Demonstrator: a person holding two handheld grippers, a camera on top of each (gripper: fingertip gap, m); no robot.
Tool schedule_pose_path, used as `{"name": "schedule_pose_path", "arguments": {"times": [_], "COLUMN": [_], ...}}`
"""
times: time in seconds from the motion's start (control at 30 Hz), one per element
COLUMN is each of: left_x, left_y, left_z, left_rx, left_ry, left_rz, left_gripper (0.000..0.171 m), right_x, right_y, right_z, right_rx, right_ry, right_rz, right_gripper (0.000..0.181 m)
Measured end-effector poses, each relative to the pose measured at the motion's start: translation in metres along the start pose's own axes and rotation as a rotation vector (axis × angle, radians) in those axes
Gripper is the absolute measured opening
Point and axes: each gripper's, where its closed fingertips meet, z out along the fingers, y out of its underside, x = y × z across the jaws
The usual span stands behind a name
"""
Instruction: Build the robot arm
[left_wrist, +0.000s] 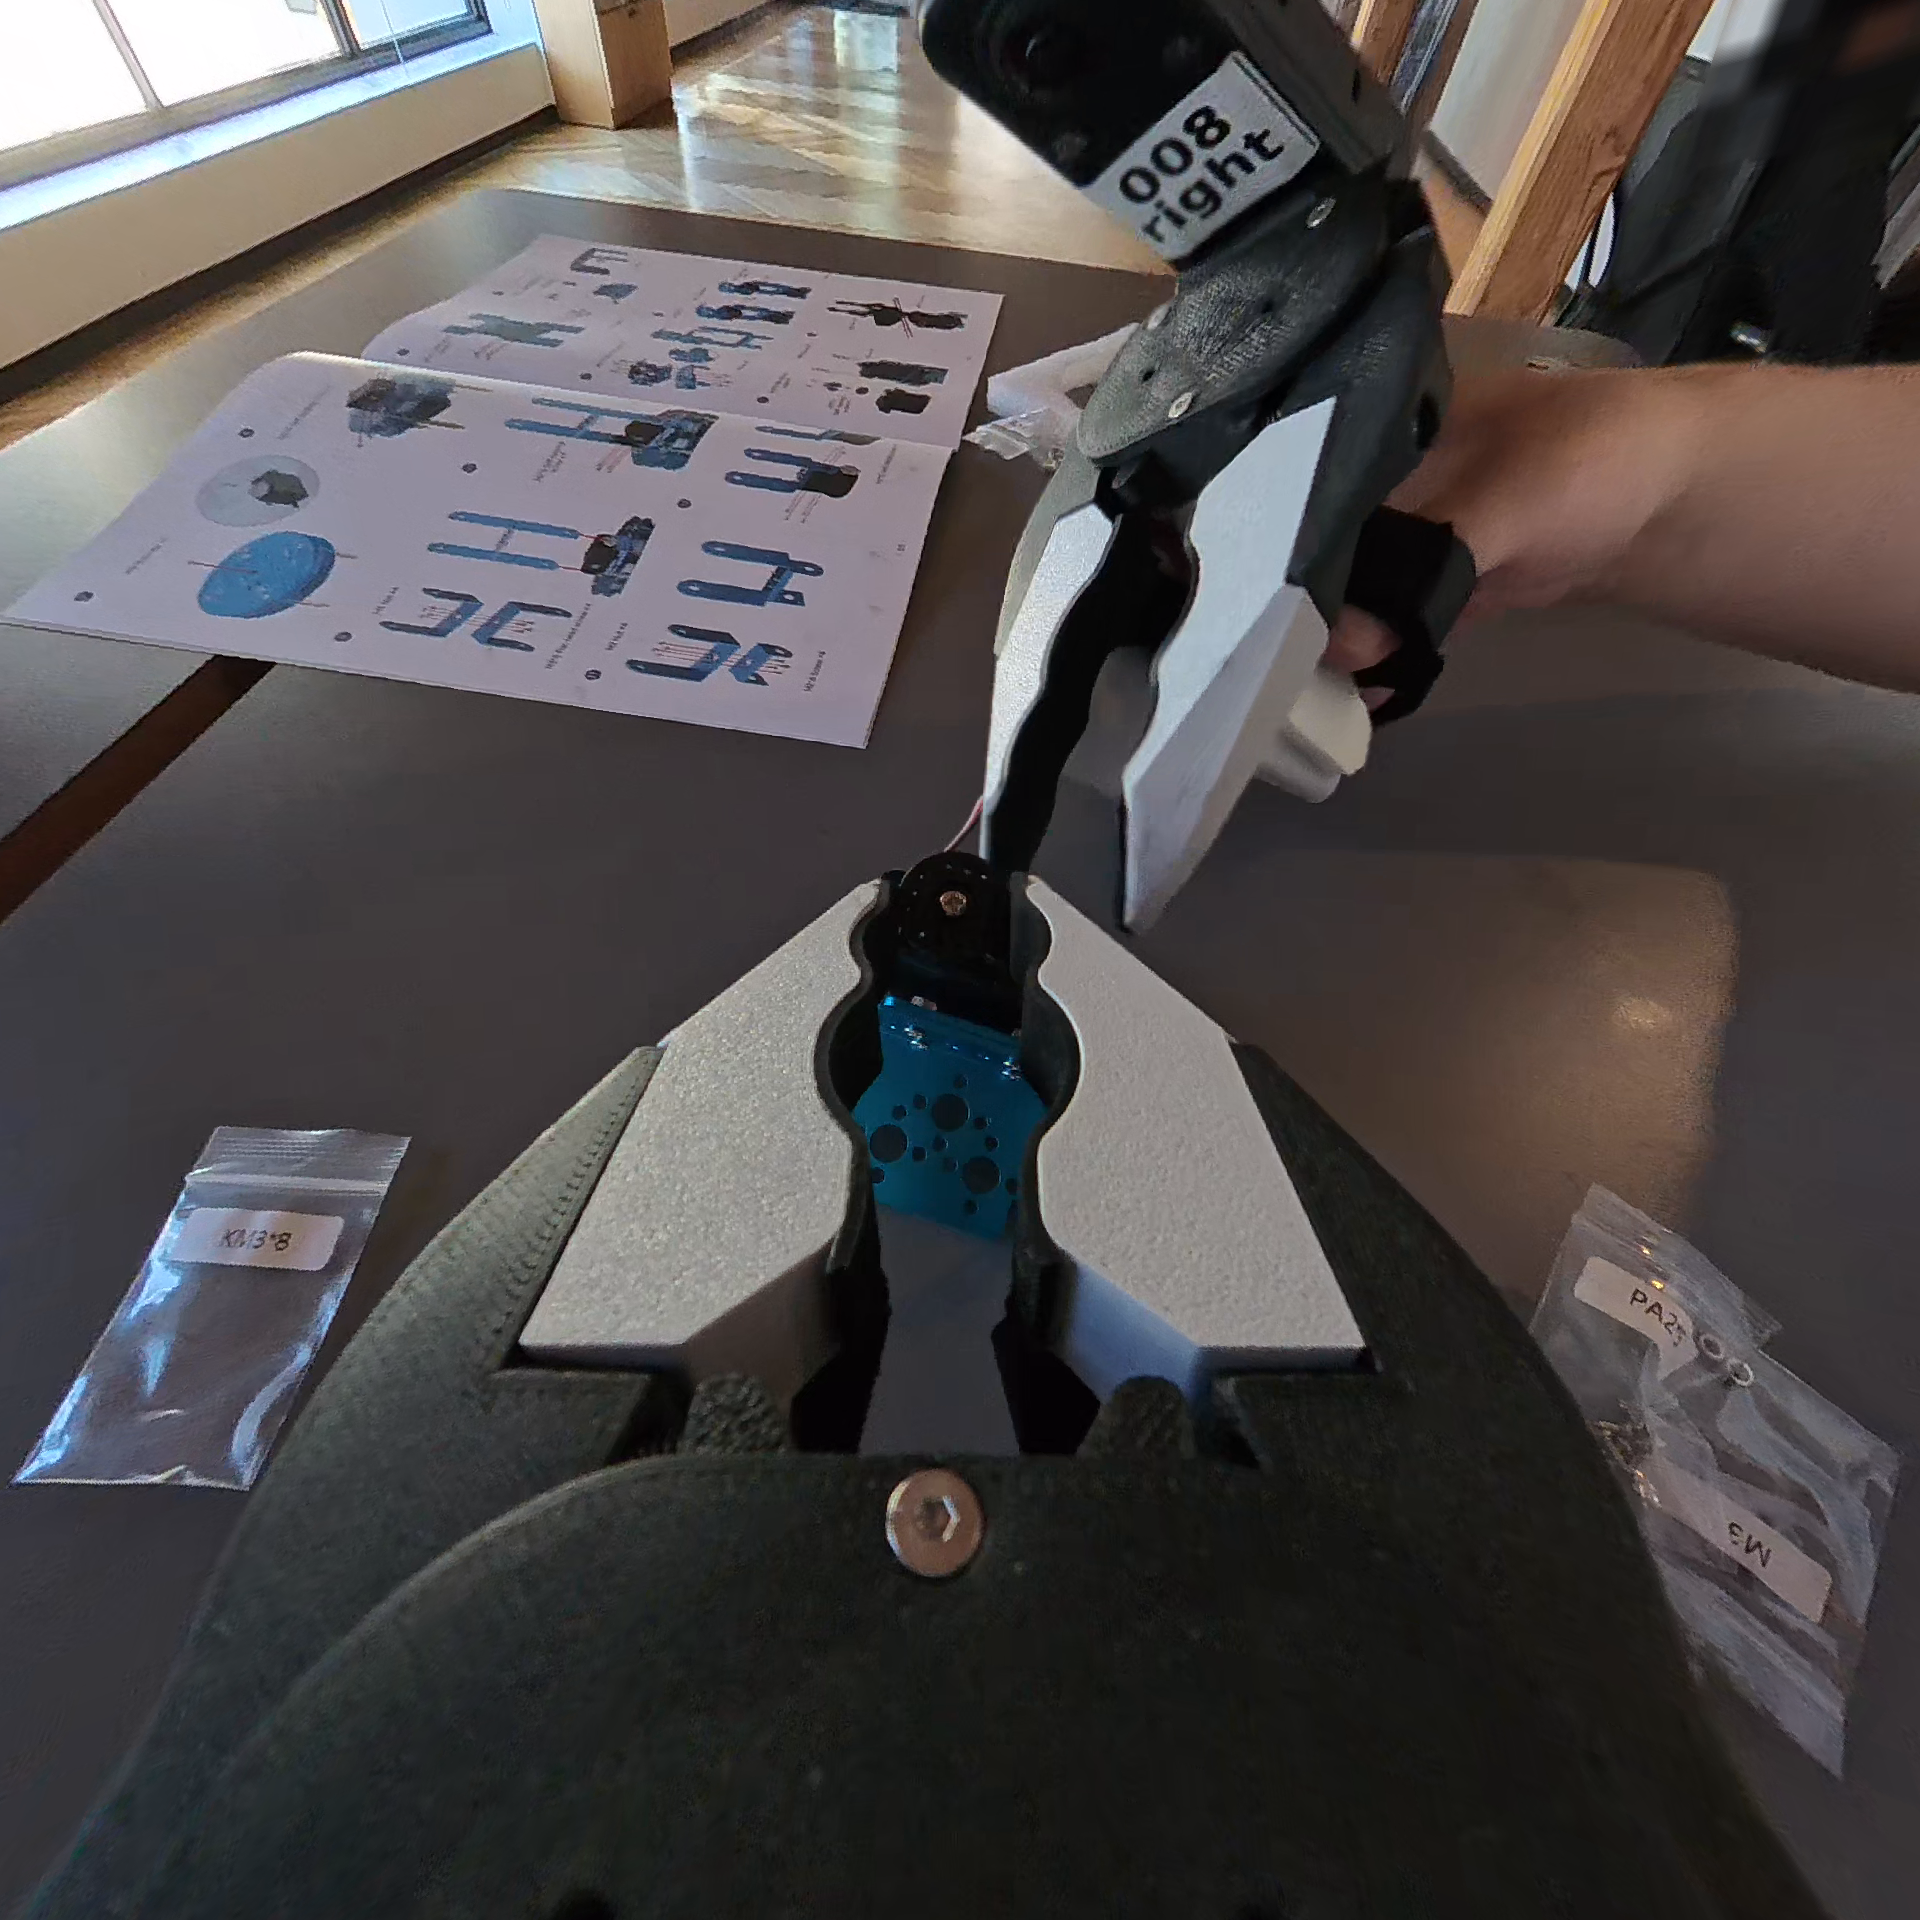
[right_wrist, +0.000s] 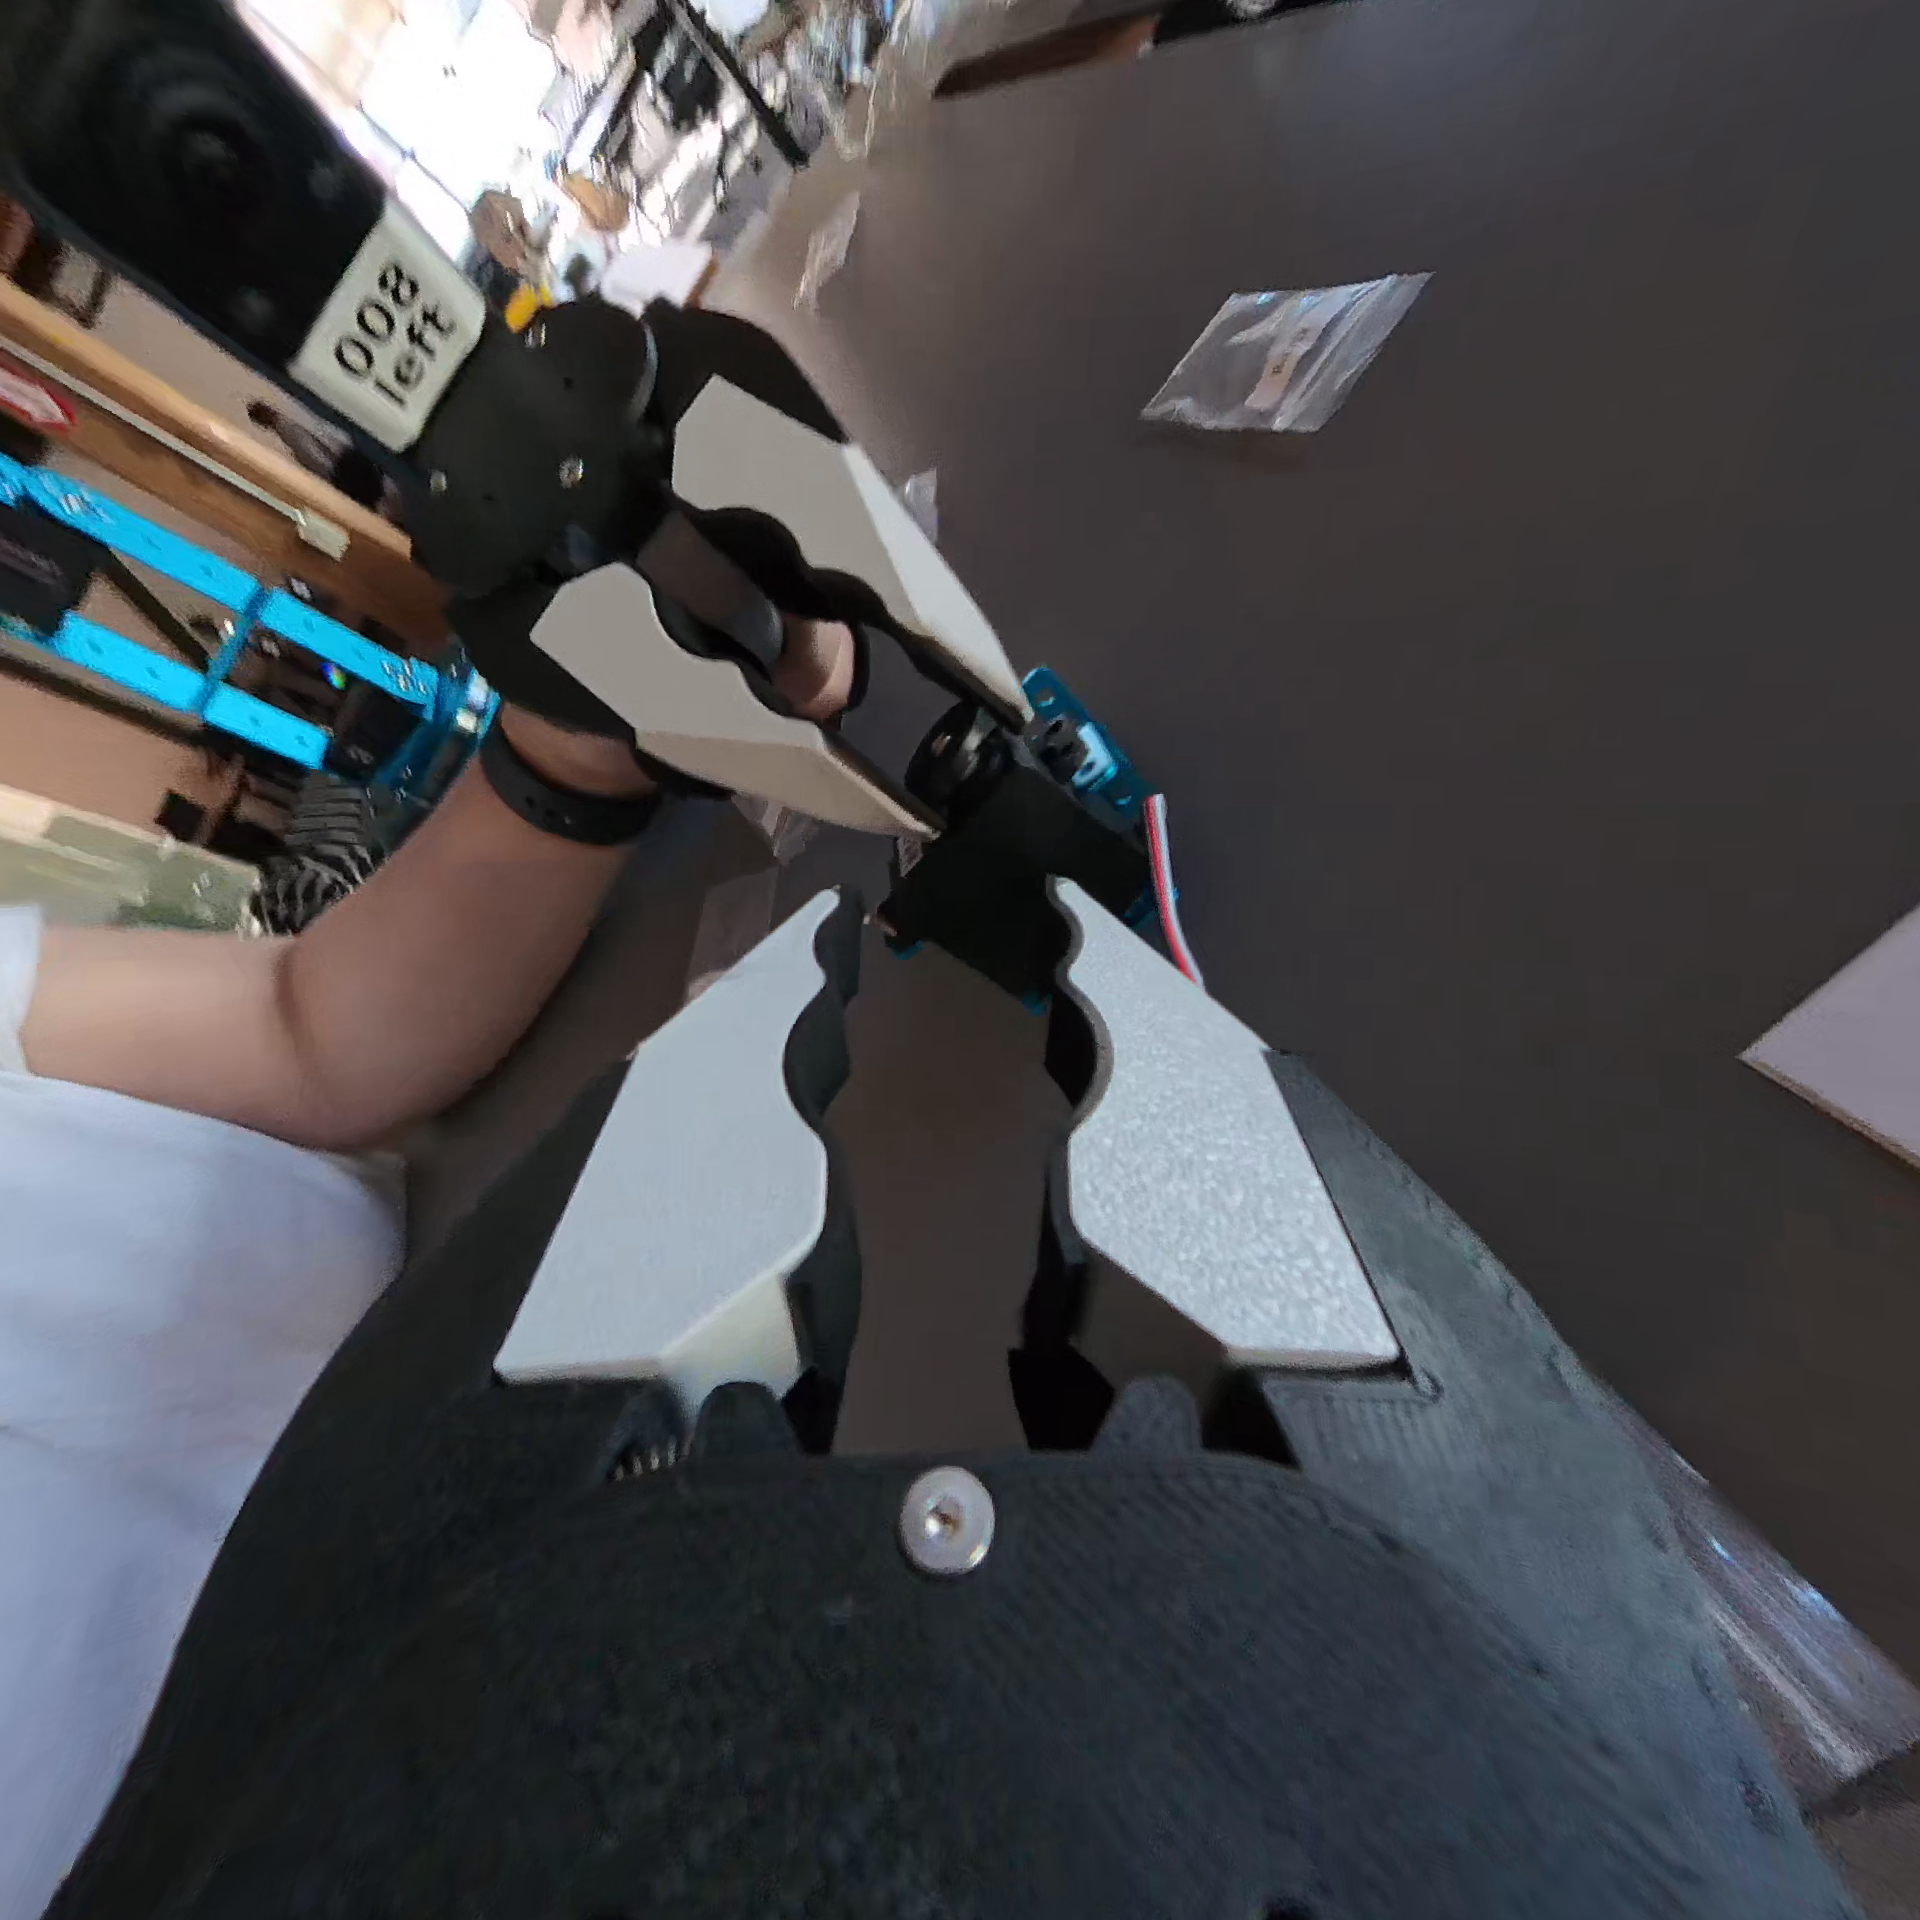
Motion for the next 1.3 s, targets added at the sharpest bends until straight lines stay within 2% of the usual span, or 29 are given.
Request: {"name": "schedule_pose_path", "arguments": {"times": [0.2,0.5,0.87,1.3], "left_x": [-0.002,-0.002,-0.003,-0.004], "left_y": [0.001,0.003,0.003,0.004], "left_z": [0.0,0.0,0.0,-0.001], "left_rx": [-0.008,-0.016,-0.021,-0.023], "left_ry": [-0.01,-0.012,-0.019,-0.022], "left_rz": [0.002,0.0,0.0,0.001], "left_gripper": [0.021,0.021,0.021,0.021], "right_x": [0.008,0.005,0.006,0.013], "right_y": [-0.01,-0.014,-0.006,0.0], "right_z": [-0.001,0.004,0.007,0.006], "right_rx": [0.08,0.11,0.052,-0.019], "right_ry": [0.077,0.057,0.087,0.202], "right_rz": [-0.002,-0.041,-0.06,-0.12], "right_gripper": [0.047,0.049,0.05,0.052]}}
